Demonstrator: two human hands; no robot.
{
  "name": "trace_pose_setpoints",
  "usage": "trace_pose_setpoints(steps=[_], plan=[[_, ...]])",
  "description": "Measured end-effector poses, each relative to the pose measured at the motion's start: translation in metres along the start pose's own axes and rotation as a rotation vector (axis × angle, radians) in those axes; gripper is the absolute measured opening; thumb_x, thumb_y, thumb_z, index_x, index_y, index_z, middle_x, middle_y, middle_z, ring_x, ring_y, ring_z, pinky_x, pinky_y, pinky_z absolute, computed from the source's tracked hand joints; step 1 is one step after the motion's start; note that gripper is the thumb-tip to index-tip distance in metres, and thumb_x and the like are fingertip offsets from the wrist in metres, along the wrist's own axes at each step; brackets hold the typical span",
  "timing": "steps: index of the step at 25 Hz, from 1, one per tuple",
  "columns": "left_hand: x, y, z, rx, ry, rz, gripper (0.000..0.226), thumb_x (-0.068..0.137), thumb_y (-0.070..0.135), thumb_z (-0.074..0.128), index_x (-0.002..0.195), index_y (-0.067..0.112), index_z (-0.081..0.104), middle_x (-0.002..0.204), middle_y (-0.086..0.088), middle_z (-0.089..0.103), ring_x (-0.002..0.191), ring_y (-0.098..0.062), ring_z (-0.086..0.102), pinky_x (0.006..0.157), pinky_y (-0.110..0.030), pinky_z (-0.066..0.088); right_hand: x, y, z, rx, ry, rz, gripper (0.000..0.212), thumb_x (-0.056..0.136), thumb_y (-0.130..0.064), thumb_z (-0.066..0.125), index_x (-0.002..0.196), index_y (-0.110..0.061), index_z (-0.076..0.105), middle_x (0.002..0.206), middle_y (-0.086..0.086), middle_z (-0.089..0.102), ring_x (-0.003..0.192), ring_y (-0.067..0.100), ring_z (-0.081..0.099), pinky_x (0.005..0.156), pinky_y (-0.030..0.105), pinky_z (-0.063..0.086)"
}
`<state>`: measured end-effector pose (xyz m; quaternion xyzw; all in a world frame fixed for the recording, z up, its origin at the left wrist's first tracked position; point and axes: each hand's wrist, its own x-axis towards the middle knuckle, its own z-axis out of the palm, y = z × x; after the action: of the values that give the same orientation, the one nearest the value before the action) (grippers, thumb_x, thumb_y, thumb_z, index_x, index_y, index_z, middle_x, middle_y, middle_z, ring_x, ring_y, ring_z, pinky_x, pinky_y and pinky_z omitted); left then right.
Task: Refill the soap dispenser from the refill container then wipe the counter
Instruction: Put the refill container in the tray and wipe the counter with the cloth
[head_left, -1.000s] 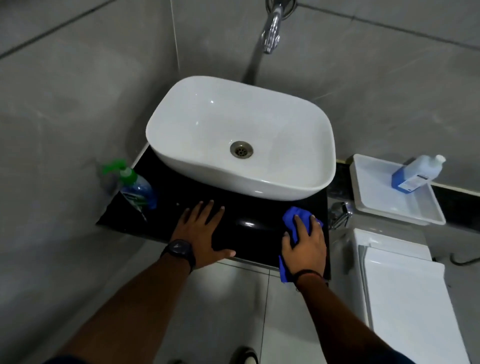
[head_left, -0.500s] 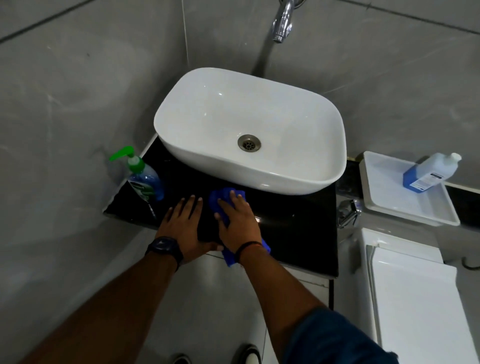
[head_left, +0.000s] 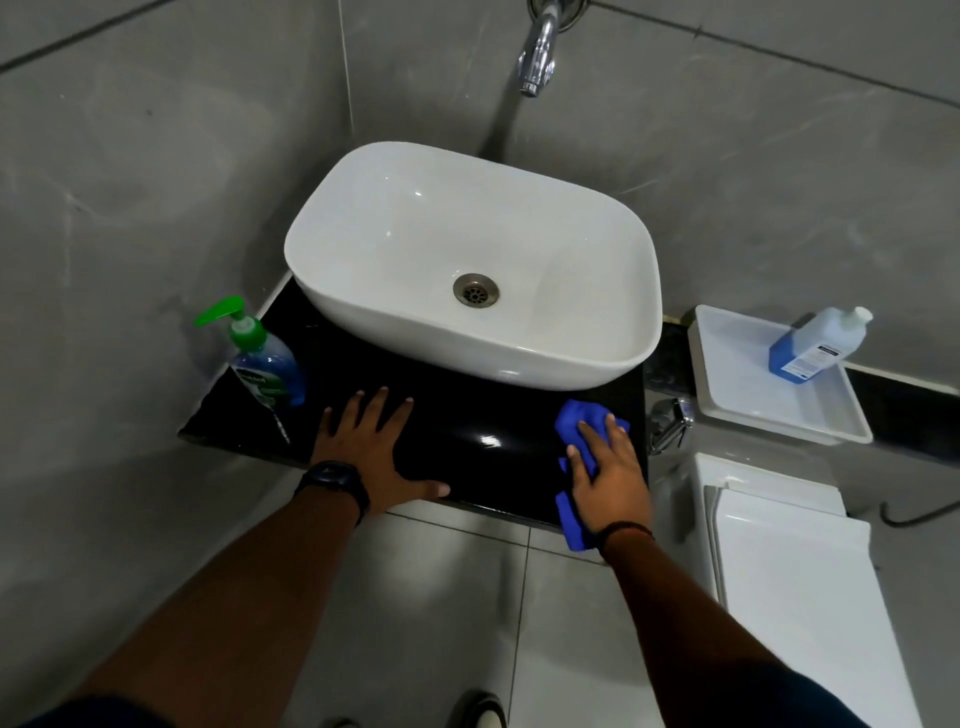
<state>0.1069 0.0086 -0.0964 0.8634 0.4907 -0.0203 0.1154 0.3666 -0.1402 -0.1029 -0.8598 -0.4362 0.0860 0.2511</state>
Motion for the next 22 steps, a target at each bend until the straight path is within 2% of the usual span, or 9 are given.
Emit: trace_pose_setpoints(steps=[2, 5, 9, 12, 17, 19, 20, 22], plan=[[0.001, -0.002, 0.003, -0.01, 0.004, -0.017, 0.124, 0.034, 0.102, 0.027, 0.142, 0.043, 0.007, 0.157, 0.004, 0.005, 0.141, -0.025, 0.0, 0.112, -0.056, 0.005, 0.002, -0.008, 0.009, -0.059, 0.048, 0.12, 0.042, 0.094, -0.034, 0.051, 0.135, -0.022, 0.05, 0.155, 0.009, 0.029, 0.142, 0.029, 0.023, 0.117, 0.038, 0.019], [0.001, -0.004, 0.006, -0.03, 0.005, -0.027, 0.126, 0.032, 0.103, 0.024, 0.142, 0.043, 0.005, 0.157, 0.006, 0.004, 0.142, -0.022, -0.001, 0.111, -0.057, 0.004, 0.005, -0.04, 0.03, -0.095, 0.06, 0.114, 0.044, 0.096, -0.034, 0.047, 0.137, -0.02, 0.048, 0.154, 0.014, 0.028, 0.141, 0.033, 0.022, 0.117, 0.039, 0.018], [-0.006, -0.005, 0.009, -0.079, 0.019, -0.071, 0.124, 0.037, 0.099, 0.032, 0.142, 0.039, 0.007, 0.157, 0.006, 0.004, 0.142, -0.021, 0.0, 0.112, -0.056, 0.003, 0.006, -0.091, 0.055, -0.04, -0.016, -0.072, 0.042, 0.094, -0.032, 0.05, 0.134, -0.019, 0.052, 0.152, 0.013, 0.033, 0.14, 0.032, 0.027, 0.117, 0.036, 0.02], [-0.009, -0.002, 0.007, -0.088, 0.023, -0.087, 0.124, 0.036, 0.097, 0.033, 0.143, 0.038, 0.01, 0.157, 0.005, 0.007, 0.142, -0.02, 0.002, 0.112, -0.055, 0.004, 0.006, -0.112, 0.063, 0.023, -0.151, -0.268, 0.042, 0.092, -0.03, 0.056, 0.133, -0.019, 0.053, 0.151, 0.012, 0.035, 0.14, 0.029, 0.028, 0.116, 0.033, 0.021], [-0.009, -0.001, 0.003, -0.047, 0.0, -0.093, 0.126, 0.035, 0.099, 0.031, 0.143, 0.04, 0.004, 0.157, 0.006, 0.002, 0.142, -0.021, -0.001, 0.111, -0.058, 0.003, 0.01, -0.082, 0.037, 0.122, -0.321, -0.541, 0.04, 0.089, -0.026, 0.063, 0.129, -0.021, 0.058, 0.148, 0.006, 0.042, 0.138, 0.024, 0.034, 0.113, 0.025, 0.021], [-0.005, 0.001, 0.0, -0.043, -0.043, -0.104, 0.13, 0.032, 0.101, 0.03, 0.142, 0.04, 0.0, 0.157, 0.007, -0.002, 0.142, -0.022, -0.004, 0.11, -0.061, 0.001, 0.011, -0.053, 0.024, 0.092, -0.277, -0.523, 0.041, 0.089, -0.026, 0.064, 0.129, -0.021, 0.058, 0.147, 0.006, 0.042, 0.137, 0.024, 0.036, 0.113, 0.03, 0.025], [-0.003, 0.002, -0.002, -0.041, -0.066, -0.11, 0.132, 0.03, 0.101, 0.03, 0.142, 0.04, -0.003, 0.157, 0.006, -0.005, 0.142, -0.023, -0.006, 0.109, -0.063, 0.001, 0.011, -0.039, 0.018, 0.075, -0.219, -0.459, 0.041, 0.089, -0.026, 0.064, 0.129, -0.021, 0.058, 0.147, 0.007, 0.042, 0.137, 0.024, 0.036, 0.113, 0.032, 0.027], [-0.001, 0.004, -0.004, -0.039, -0.105, -0.12, 0.136, 0.027, 0.103, 0.028, 0.142, 0.039, -0.007, 0.157, 0.006, -0.009, 0.142, -0.025, -0.01, 0.108, -0.065, 0.0, 0.011, -0.02, 0.013, 0.043, -0.065, -0.217, 0.04, 0.09, -0.027, 0.063, 0.129, -0.02, 0.058, 0.148, 0.008, 0.04, 0.138, 0.026, 0.034, 0.114, 0.036, 0.028]])
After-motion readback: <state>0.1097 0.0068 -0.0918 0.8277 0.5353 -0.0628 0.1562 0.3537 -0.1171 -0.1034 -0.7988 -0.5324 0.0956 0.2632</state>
